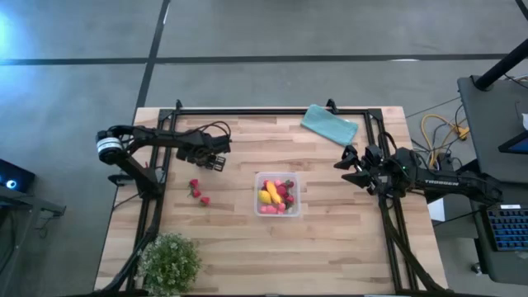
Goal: Pick and placing Produce into tupperware
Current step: Put the red strawberry into the transparent bin
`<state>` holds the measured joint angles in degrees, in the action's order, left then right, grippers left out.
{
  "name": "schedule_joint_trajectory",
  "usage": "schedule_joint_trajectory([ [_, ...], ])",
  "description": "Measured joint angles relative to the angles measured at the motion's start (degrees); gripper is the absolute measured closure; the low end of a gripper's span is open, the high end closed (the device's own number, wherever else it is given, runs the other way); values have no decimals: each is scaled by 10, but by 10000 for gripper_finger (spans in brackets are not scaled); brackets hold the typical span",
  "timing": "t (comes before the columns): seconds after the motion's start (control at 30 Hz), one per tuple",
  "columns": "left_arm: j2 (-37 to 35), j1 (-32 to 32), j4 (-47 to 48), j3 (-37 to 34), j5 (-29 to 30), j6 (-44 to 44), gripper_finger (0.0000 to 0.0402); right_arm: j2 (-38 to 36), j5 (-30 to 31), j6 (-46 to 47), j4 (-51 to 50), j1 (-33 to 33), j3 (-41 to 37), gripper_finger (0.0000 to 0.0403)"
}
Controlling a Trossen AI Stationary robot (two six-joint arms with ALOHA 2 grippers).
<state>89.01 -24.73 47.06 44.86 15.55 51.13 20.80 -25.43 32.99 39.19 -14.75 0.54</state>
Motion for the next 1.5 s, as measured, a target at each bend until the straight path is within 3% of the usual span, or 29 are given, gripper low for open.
schedule_joint_trajectory([
  [0.33,-45,24,-16,37,-13,-110,267,0,0,0,0,0,0,174],
  [0.43,-92,53,-76,55,-104,-180,268,0,0,0,0,0,0,174],
  [0.57,-150,105,-203,61,-291,-258,268,0,0,0,0,0,0,174],
  [0.67,-160,136,-271,60,-316,-256,264,0,0,0,0,0,0,174],
  [0.9,-78,188,-376,74,-316,-215,243,0,0,0,0,0,0,174],
  [1.13,22,215,-373,146,-318,-216,211,0,0,0,0,0,0,174],
  [1.23,35,216,-334,176,-320,-216,189,0,0,0,0,0,0,174],
  [1.37,16,211,-132,211,-308,-261,170,0,0,0,0,0,0,174],
  [1.5,-25,211,121,223,-187,-210,169,0,0,0,0,0,0,174],
])
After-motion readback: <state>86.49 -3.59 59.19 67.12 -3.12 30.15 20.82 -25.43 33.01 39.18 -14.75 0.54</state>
